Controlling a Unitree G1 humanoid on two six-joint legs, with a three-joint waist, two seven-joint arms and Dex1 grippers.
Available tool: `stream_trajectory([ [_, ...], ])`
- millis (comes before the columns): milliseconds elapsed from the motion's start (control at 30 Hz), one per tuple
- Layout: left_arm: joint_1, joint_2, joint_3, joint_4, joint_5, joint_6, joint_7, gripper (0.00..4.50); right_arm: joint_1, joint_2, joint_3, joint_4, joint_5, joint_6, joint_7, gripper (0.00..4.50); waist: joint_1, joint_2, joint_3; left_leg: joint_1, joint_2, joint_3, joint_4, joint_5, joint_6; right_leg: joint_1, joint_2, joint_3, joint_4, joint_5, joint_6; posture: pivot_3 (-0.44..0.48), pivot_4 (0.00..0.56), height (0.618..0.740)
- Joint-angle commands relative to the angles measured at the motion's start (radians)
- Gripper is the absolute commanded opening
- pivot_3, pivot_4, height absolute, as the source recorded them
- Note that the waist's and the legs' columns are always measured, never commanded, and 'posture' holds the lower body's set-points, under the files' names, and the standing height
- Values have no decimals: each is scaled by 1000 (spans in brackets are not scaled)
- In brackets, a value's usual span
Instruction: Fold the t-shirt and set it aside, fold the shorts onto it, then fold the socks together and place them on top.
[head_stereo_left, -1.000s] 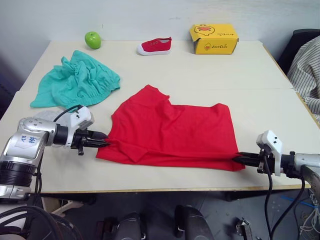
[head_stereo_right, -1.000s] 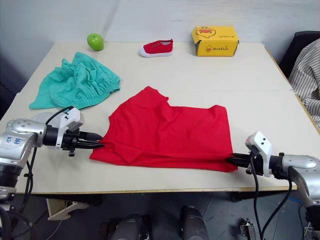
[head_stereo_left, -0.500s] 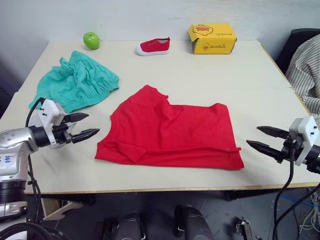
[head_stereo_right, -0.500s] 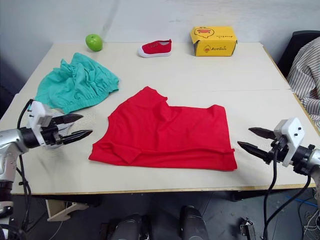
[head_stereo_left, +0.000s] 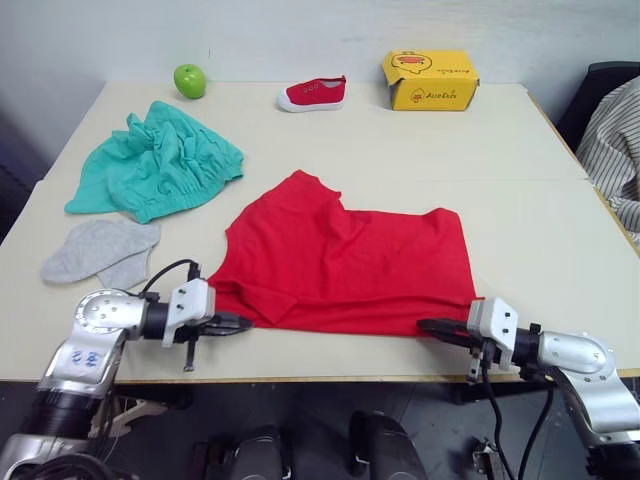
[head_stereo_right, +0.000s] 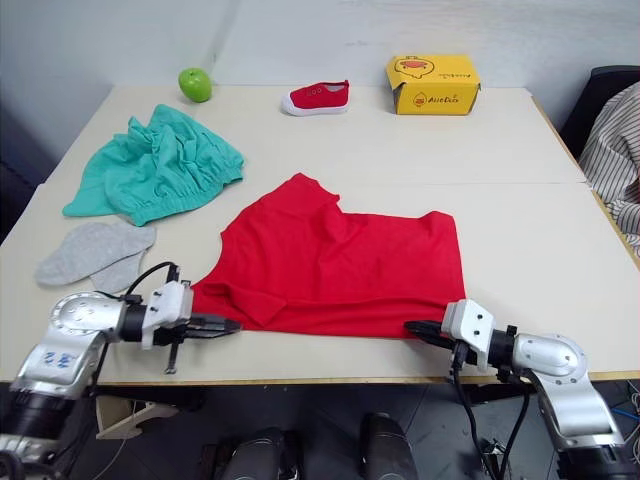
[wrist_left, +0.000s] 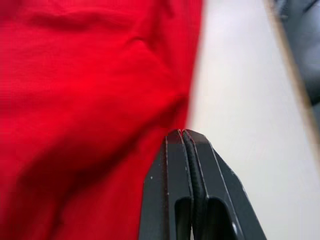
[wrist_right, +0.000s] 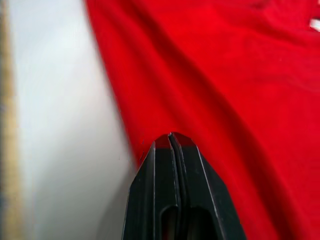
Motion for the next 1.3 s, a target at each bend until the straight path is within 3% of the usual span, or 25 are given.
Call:
stream_trajectory([
  [33, -49, -25, -31, 59, 51, -64, 35, 44, -27, 13, 6, 53, -11, -58, -11, 0, -2, 0, 0, 0, 0, 0, 0, 0, 0, 0, 0, 0, 0, 0, 0, 0, 150, 740],
  [300, -107, -75, -16, 149, 69, -65, 134, 44, -55, 17, -19, 131, -3, -59, -58, 0, -5, 0, 0, 0, 0, 0, 0, 0, 0, 0, 0, 0, 0, 0, 0, 0, 150, 740],
  [633, -161, -168, 158, 209, 18, 79, 462, 44, -36, 64, -149, 170, 13, 35, -299, 0, -3, 0, 0, 0, 1, -1, 0, 1, 1, 1, -2, 0, 2, 0, 1, 0, 150, 740],
  [767, -170, -162, 259, 135, -145, 203, 421, 44, -12, 84, -187, 101, 86, 55, -297, 0, -4, 0, 0, 0, 1, -1, 0, 1, 1, 1, -1, 0, 5, 0, 1, 0, 150, 740],
  [867, -126, -107, 270, 61, -212, 267, 315, 44, 11, 84, -181, 5, 144, 73, -258, 0, -6, 0, 0, 0, 2, -1, 0, 1, 1, 0, -1, 0, 5, 0, 1, 0, 150, 740],
  [933, -44, -43, 221, -21, -205, 260, 203, 44, 36, 90, -124, -103, 146, 95, -245, 0, -12, 0, 0, 1, 2, 0, -1, 1, 0, 0, 0, 0, 5, 0, 1, 0, 150, 740],
  [1000, 21, -27, 175, -92, -184, 244, 174, 44, 56, 113, -49, -176, 94, 100, -264, 0, -12, 1, -1, 2, 2, 0, -2, 0, -1, 0, 1, 1, 5, 0, 0, 0, 150, 740],
  [1167, 123, -90, 107, -155, -73, 173, 291, 44, 81, 199, 83, -206, -75, 76, -390, 0, 2, 0, -1, 1, 1, -1, -1, 0, -1, 0, 0, 2, 1, 0, -1, 0, 150, 740],
  [1300, 203, -111, 123, -162, 2, 147, 408, 44, 118, 202, 66, -151, -154, 27, -461, 0, 3, 0, -1, 1, 1, -1, -1, -1, 0, 0, -1, 2, 0, 0, 0, 0, 150, 740],
])
